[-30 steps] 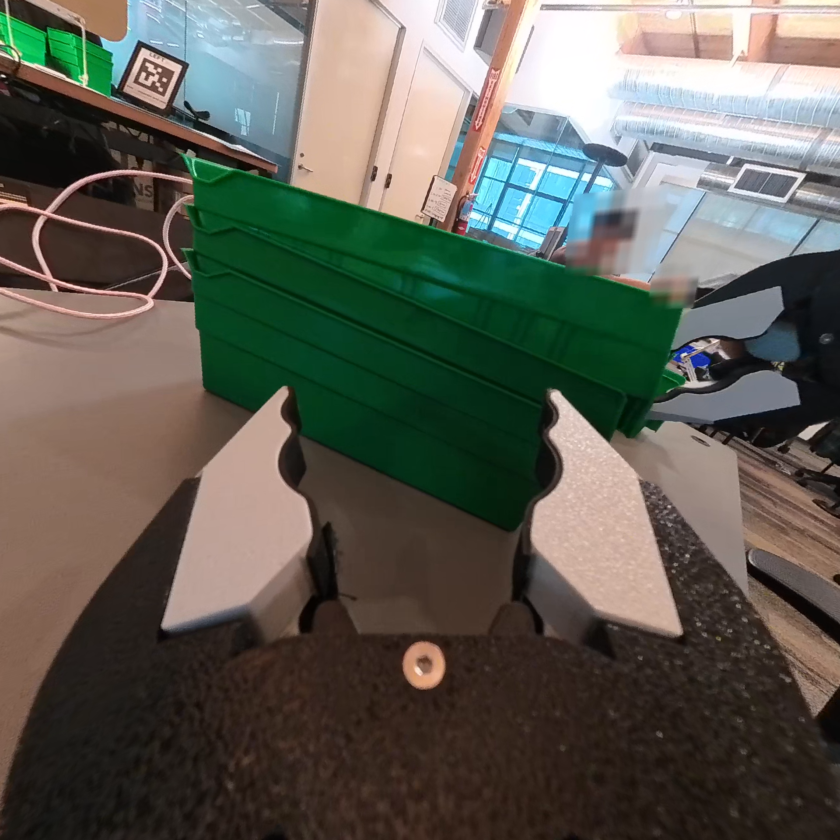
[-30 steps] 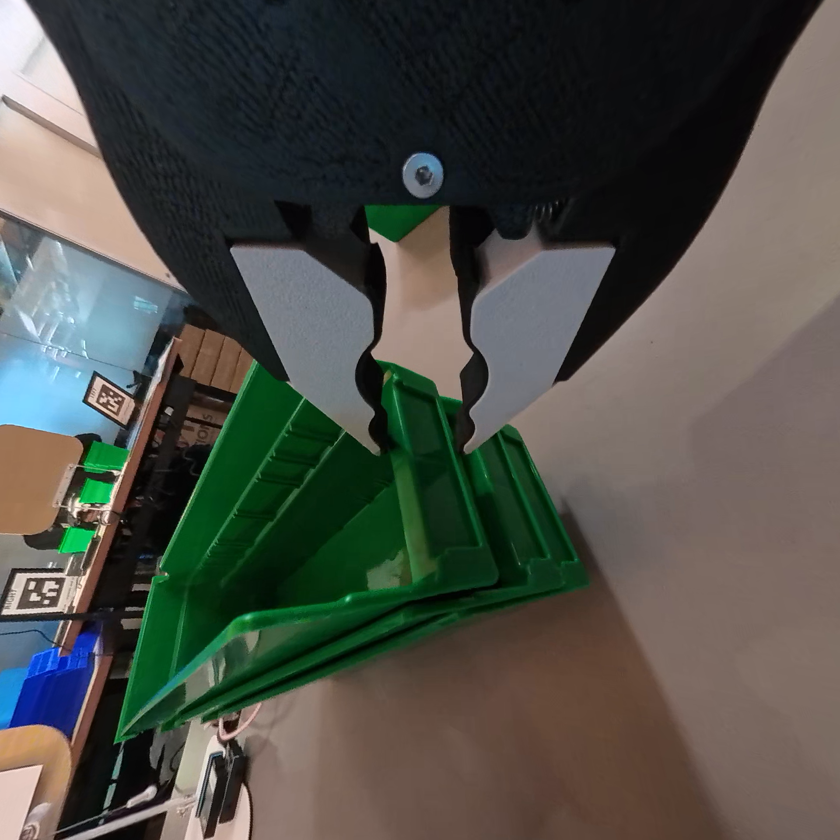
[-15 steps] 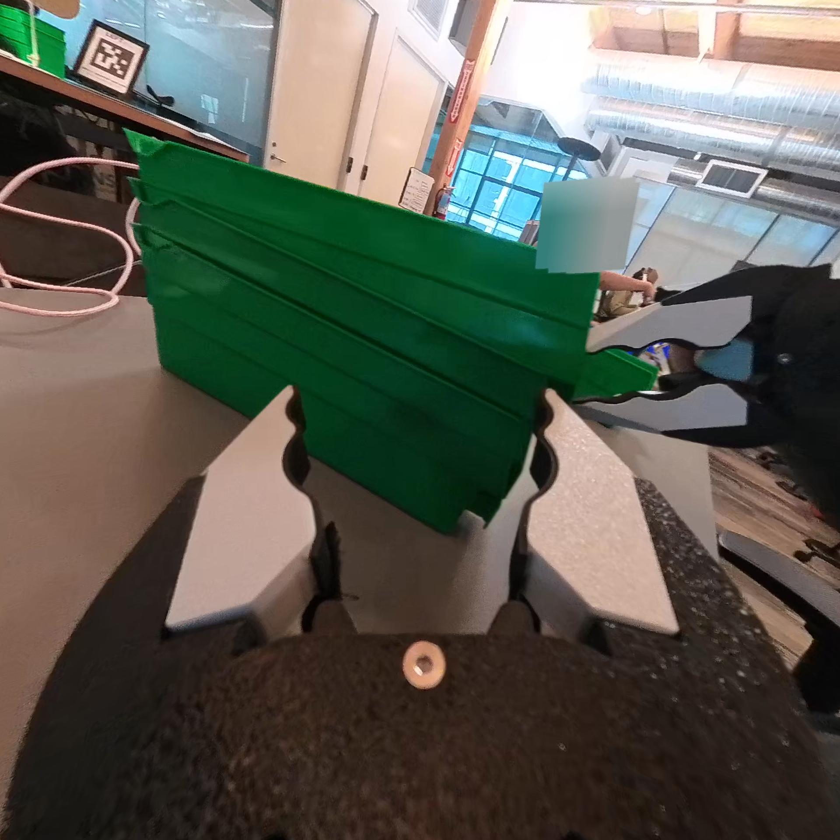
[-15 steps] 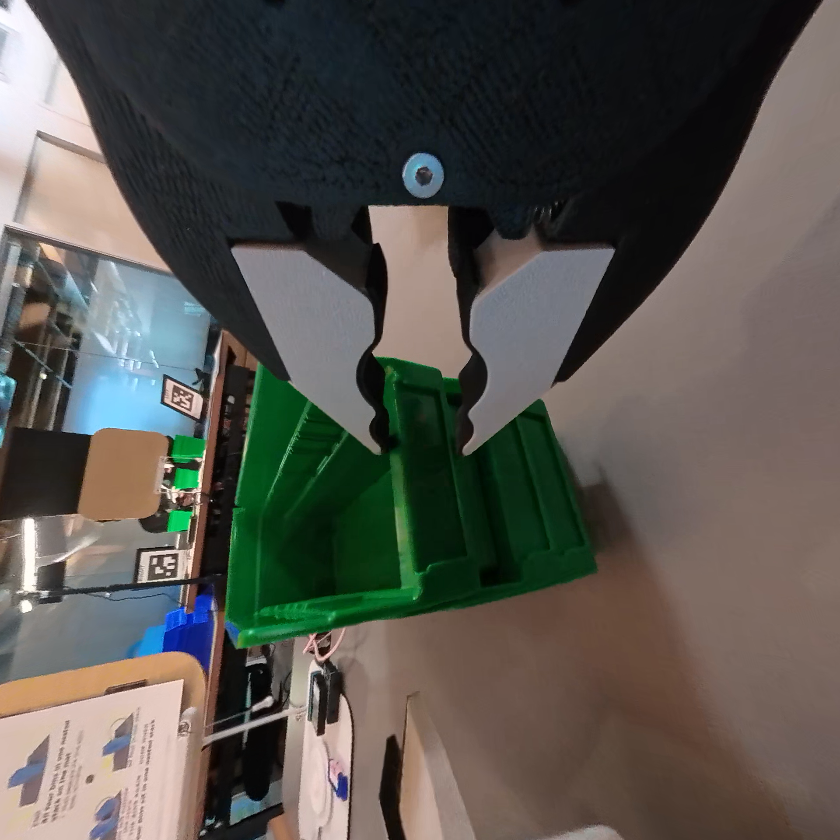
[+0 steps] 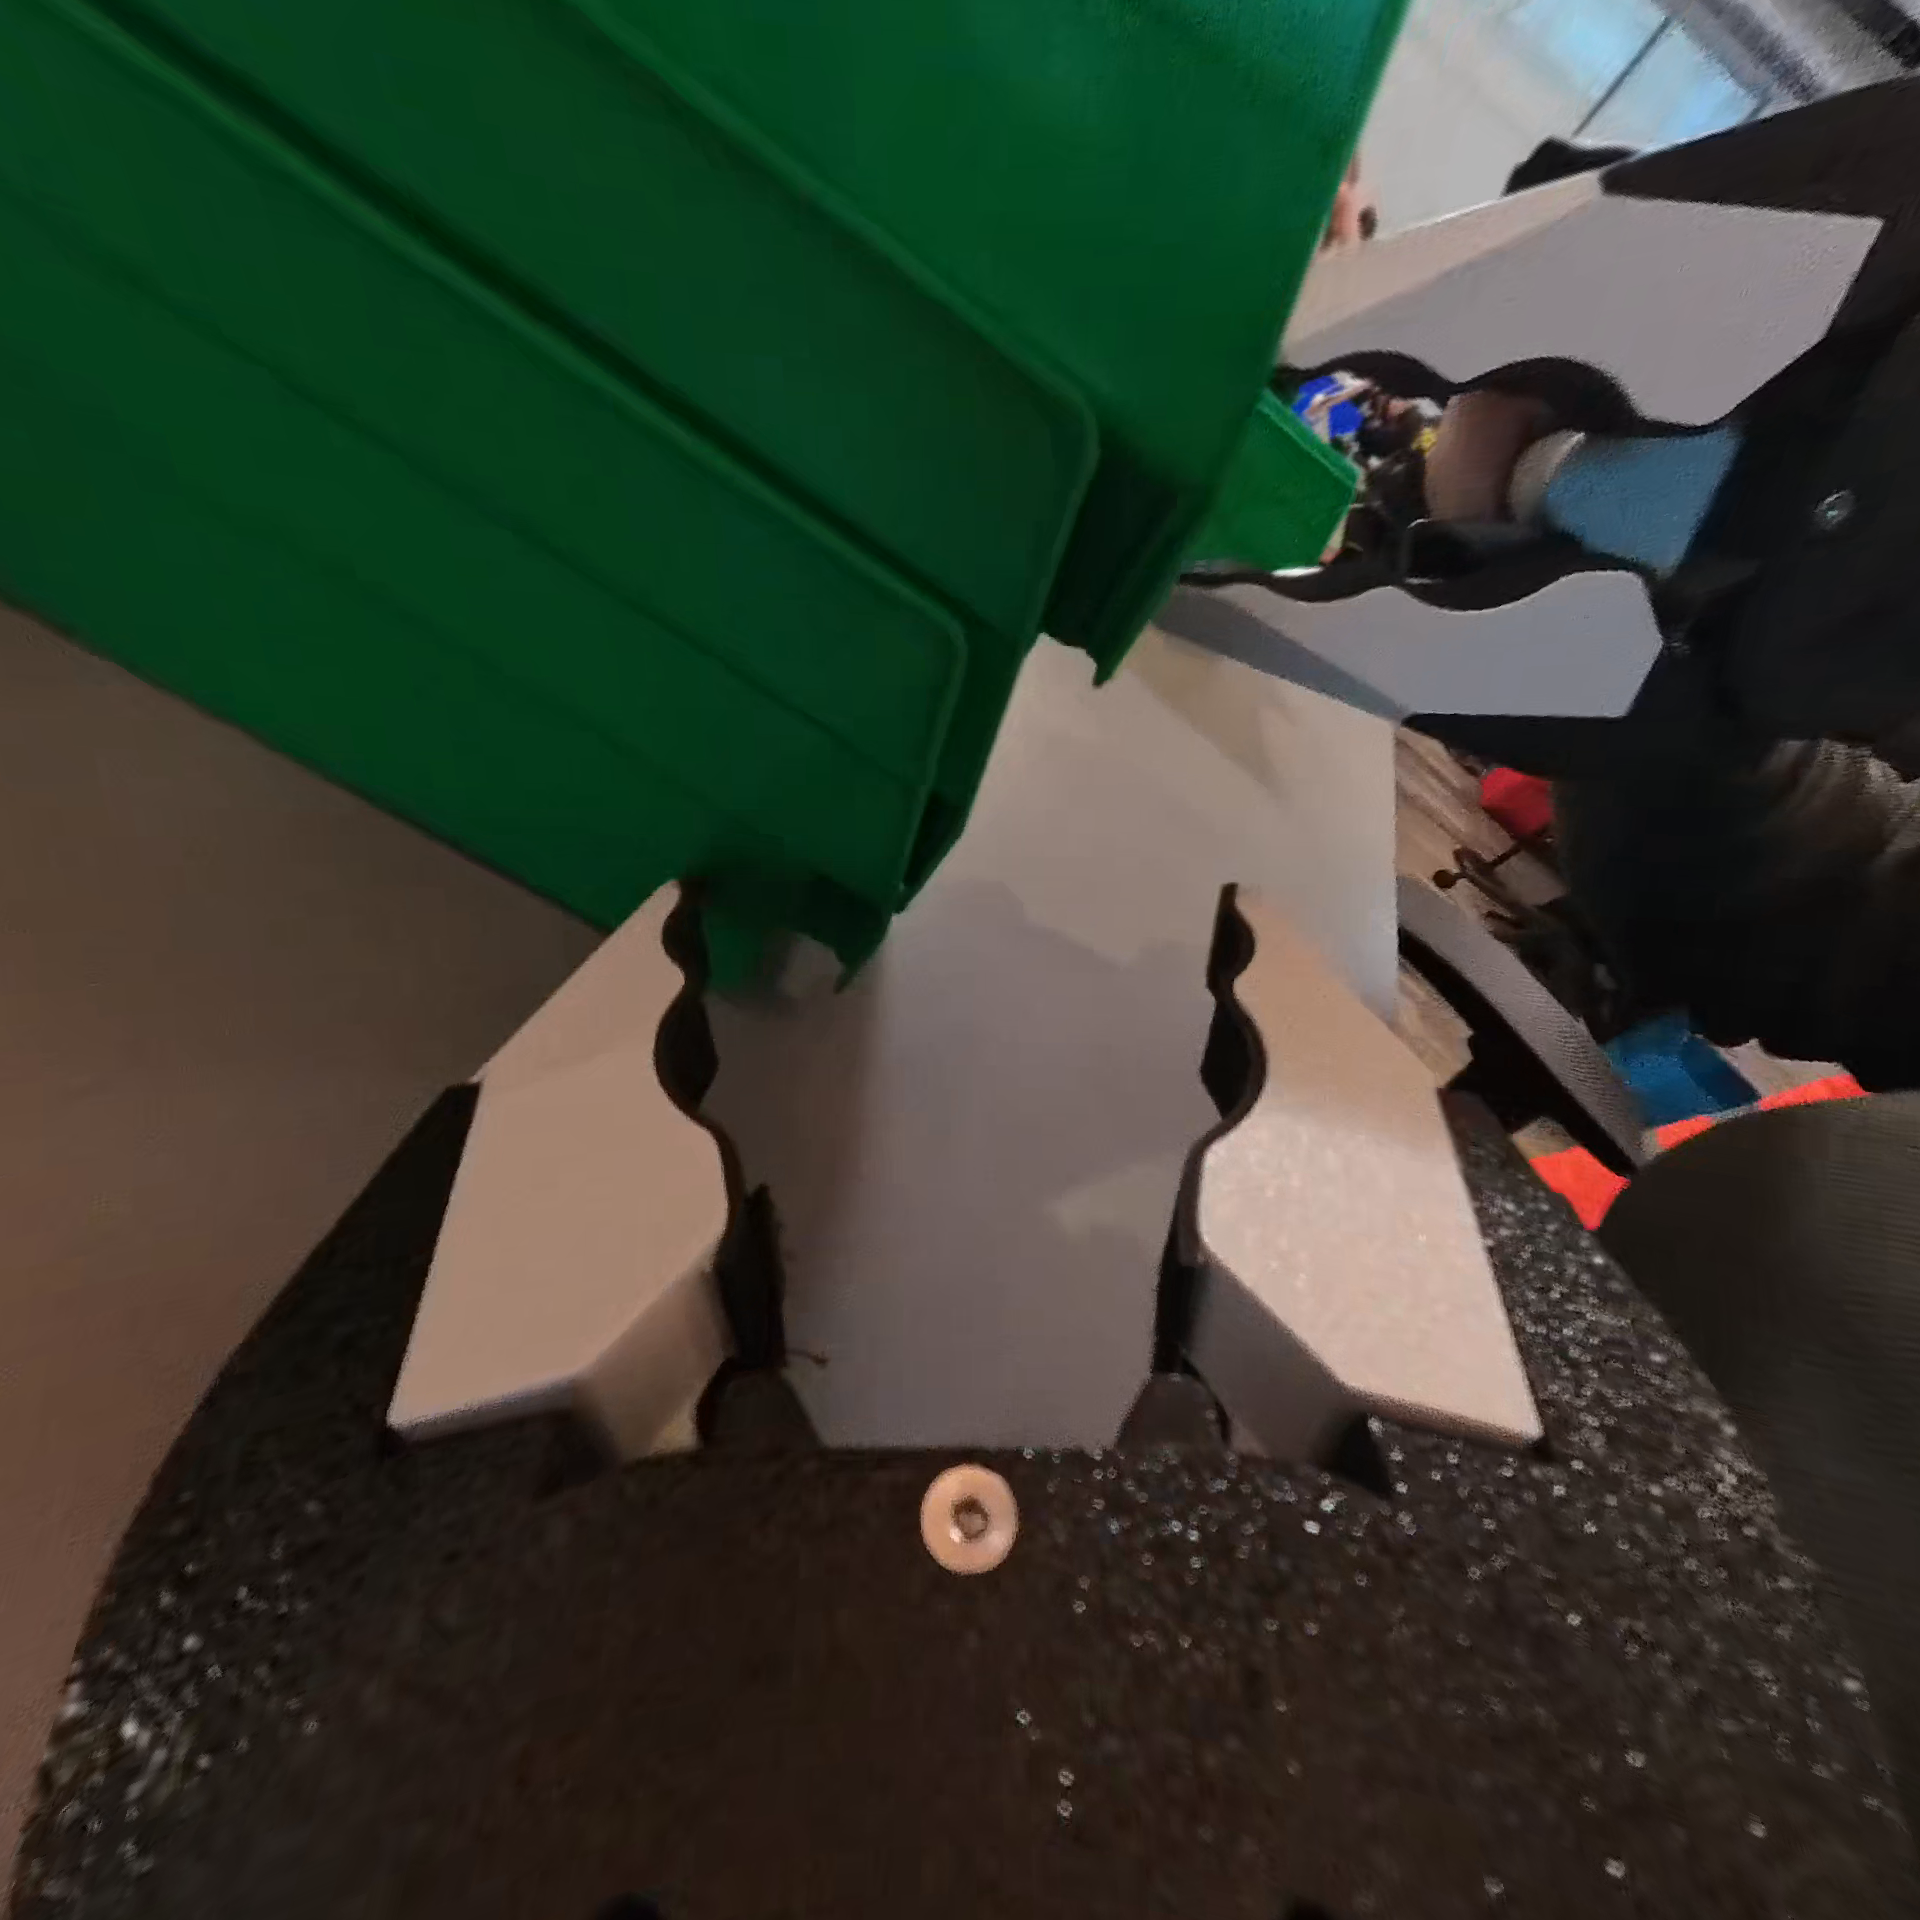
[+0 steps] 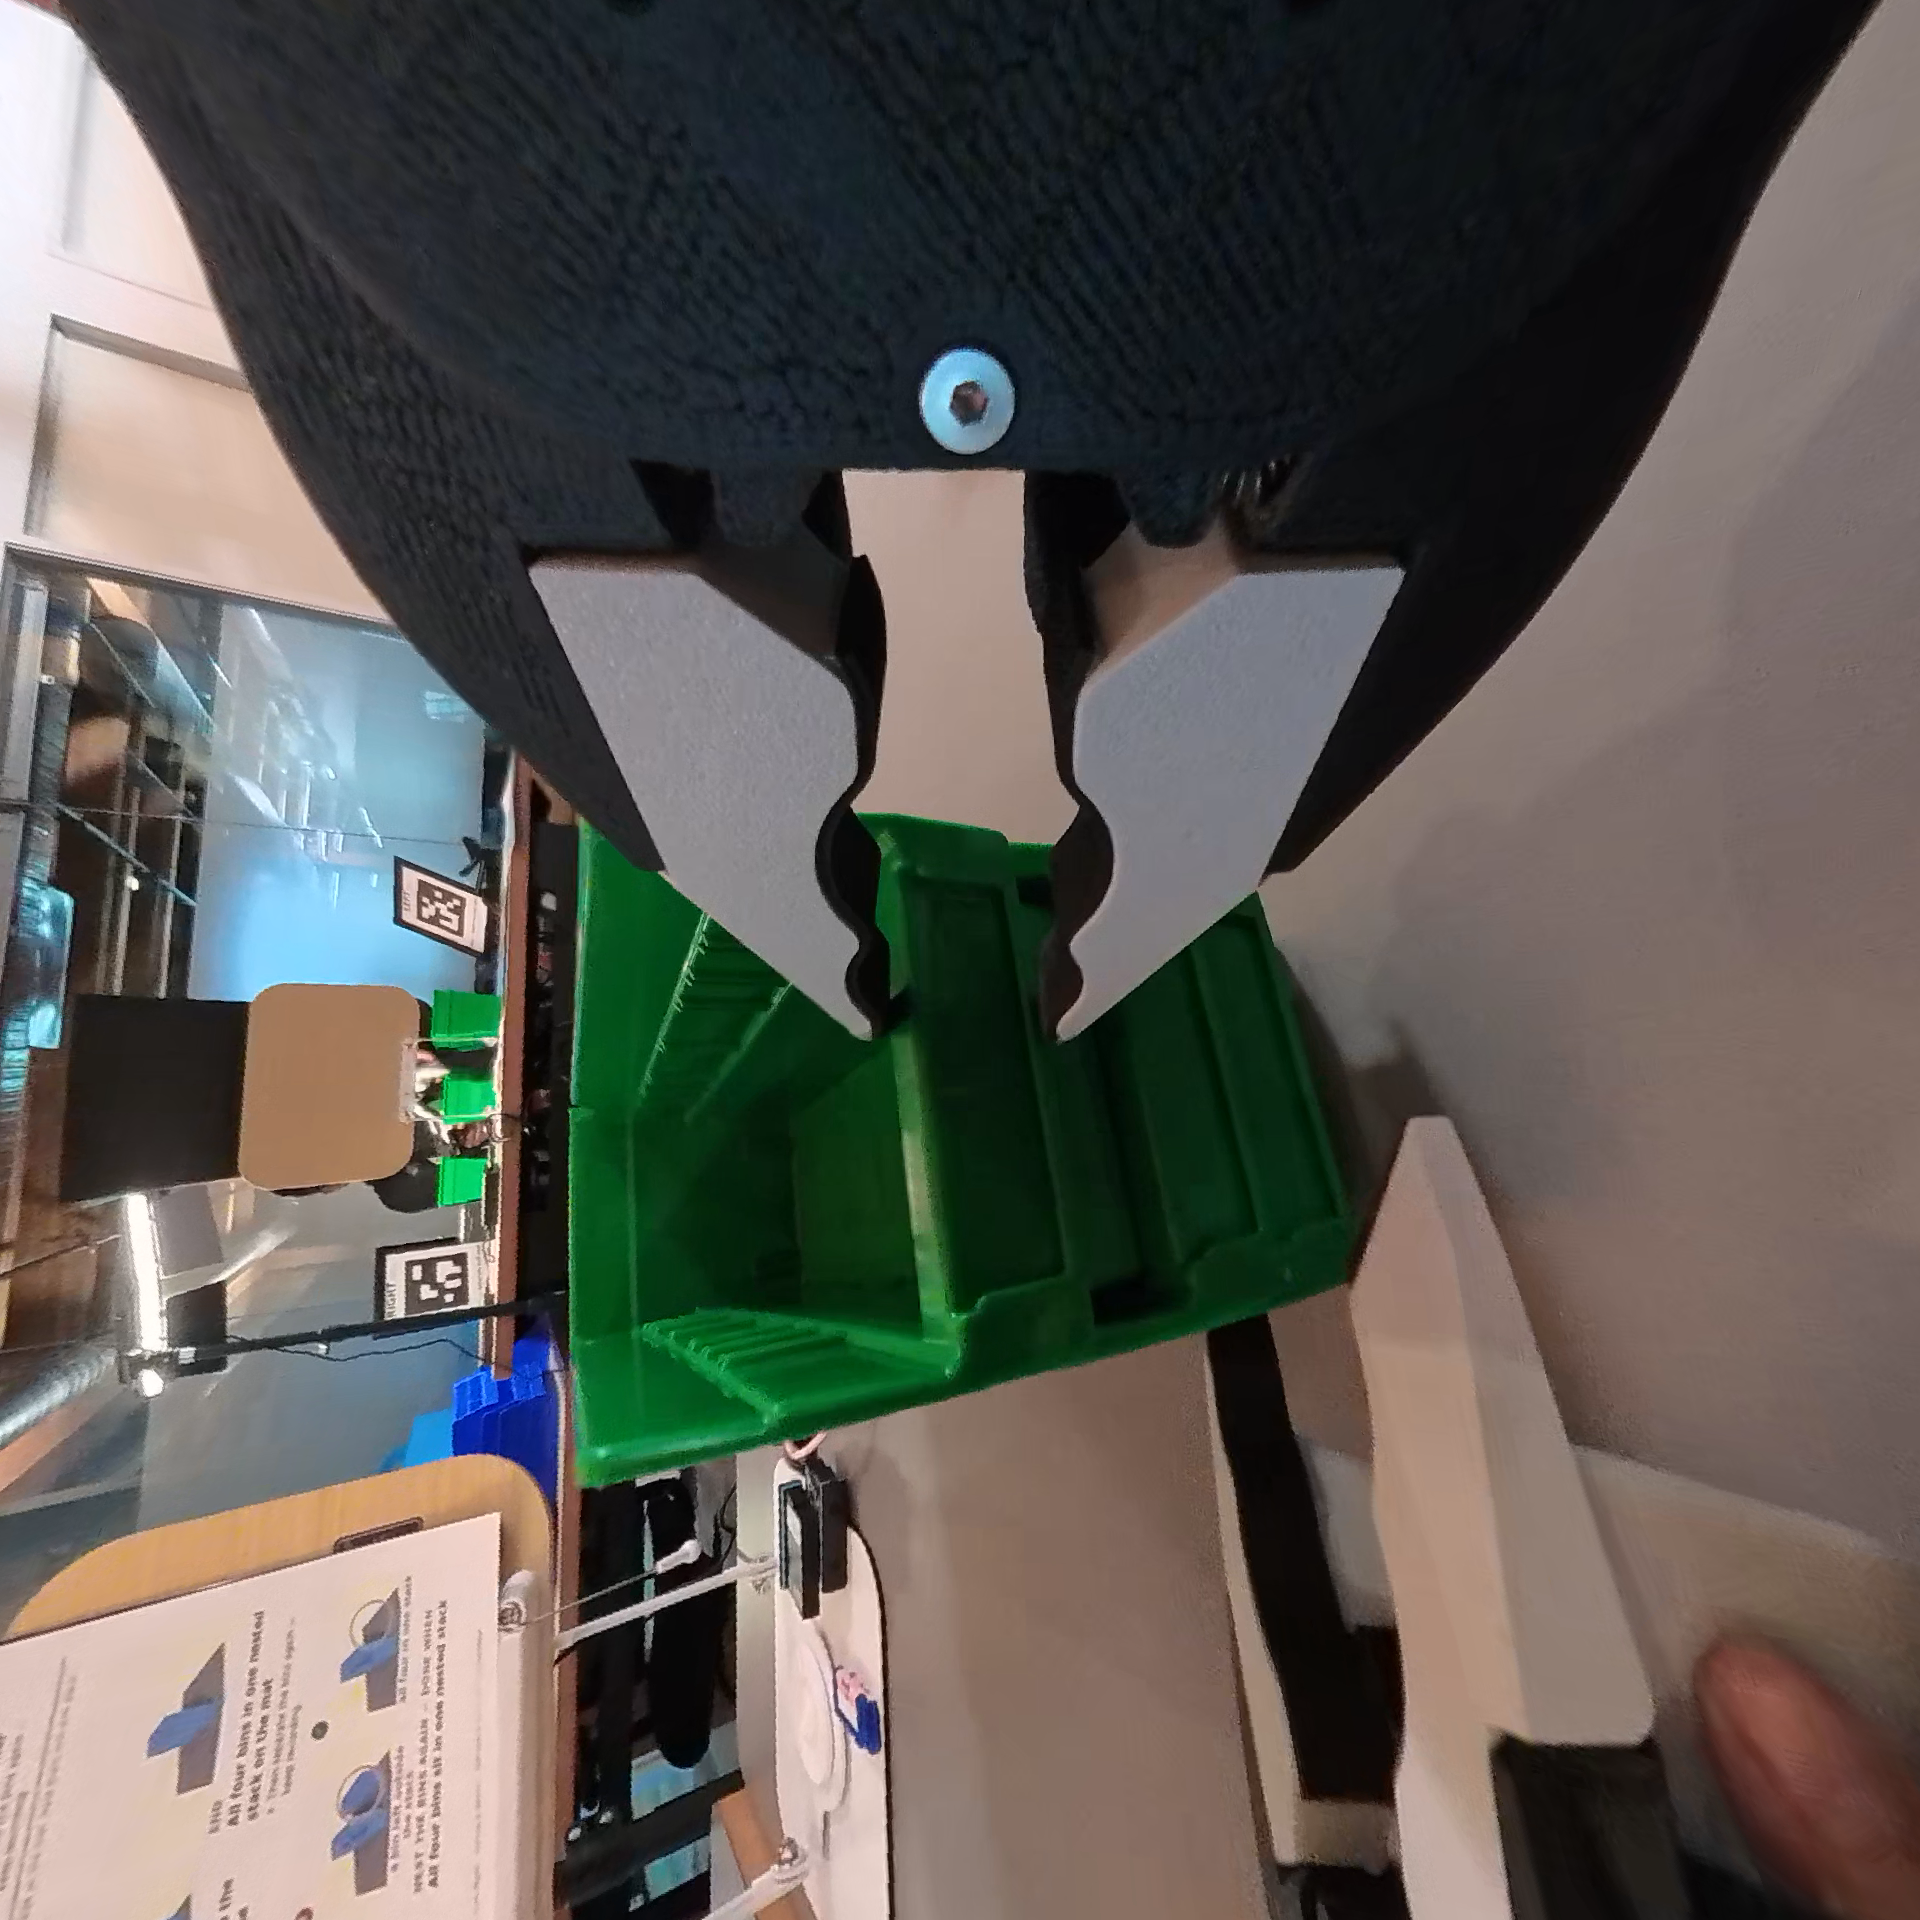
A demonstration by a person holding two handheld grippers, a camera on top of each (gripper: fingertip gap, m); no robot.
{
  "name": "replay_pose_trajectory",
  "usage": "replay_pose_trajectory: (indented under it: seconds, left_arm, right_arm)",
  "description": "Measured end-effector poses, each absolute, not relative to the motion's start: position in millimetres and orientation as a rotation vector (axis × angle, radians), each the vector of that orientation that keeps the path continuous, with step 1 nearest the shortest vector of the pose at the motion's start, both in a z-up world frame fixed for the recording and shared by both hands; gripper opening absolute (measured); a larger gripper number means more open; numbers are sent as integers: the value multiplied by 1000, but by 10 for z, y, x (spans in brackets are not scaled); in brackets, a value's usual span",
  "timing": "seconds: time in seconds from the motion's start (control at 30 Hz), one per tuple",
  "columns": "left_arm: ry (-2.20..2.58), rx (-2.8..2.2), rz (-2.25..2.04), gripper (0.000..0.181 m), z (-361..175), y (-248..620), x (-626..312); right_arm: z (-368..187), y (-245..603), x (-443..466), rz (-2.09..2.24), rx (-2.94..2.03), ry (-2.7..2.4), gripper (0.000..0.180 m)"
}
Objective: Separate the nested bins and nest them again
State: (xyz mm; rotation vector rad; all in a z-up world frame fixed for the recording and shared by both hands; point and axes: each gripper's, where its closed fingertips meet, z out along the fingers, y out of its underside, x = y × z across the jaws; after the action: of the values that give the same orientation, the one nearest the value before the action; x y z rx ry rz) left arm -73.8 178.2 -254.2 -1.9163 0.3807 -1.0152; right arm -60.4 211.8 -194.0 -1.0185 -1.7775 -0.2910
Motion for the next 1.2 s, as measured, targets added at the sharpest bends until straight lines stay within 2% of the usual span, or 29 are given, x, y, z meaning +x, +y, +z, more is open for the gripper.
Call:
replay_pose_trajectory:
  seconds: [0.13, 0.17, 0.2, 0.23, 0.57, 0.77, 0.9, 1.0, 1.2]
  left_arm:
    - [359, -1937, -1023, 86, -2569, 1778, -763]
    - [371, -1948, -1034, 79, -2584, 1758, -756]
    - [406, -1938, -1064, 63, -2572, 1720, -715]
    - [405, -1935, -1060, 68, -2567, 1729, -695]
    - [418, -1944, -1011, 69, -2583, 1749, -696]
    - [396, -1939, -1047, 67, -2573, 1753, -708]
    - [405, -1932, -1054, 68, -2564, 1745, -697]
    - [412, -1927, -1040, 71, -2559, 1745, -693]
    - [415, -1924, -1032, 73, -2555, 1741, -691]
  right_arm:
    - [-1932, 2142, -630, -302, -1000, -1755, 27]
    - [-1930, 2166, -628, -318, -996, -1747, 27]
    - [-1931, 2187, -632, -331, -986, -1740, 27]
    - [-1932, 2196, -639, -337, -976, -1736, 27]
    - [-1936, 2214, -652, -349, -949, -1791, 27]
    - [-1877, 2055, -758, 84, -1110, -1858, 35]
    - [-1942, 2169, -793, 35, -1128, -1944, 41]
    - [-2003, 2194, -809, -36, -1116, -2010, 29]
    - [-1964, 2180, -841, -122, -1067, -1982, 28]
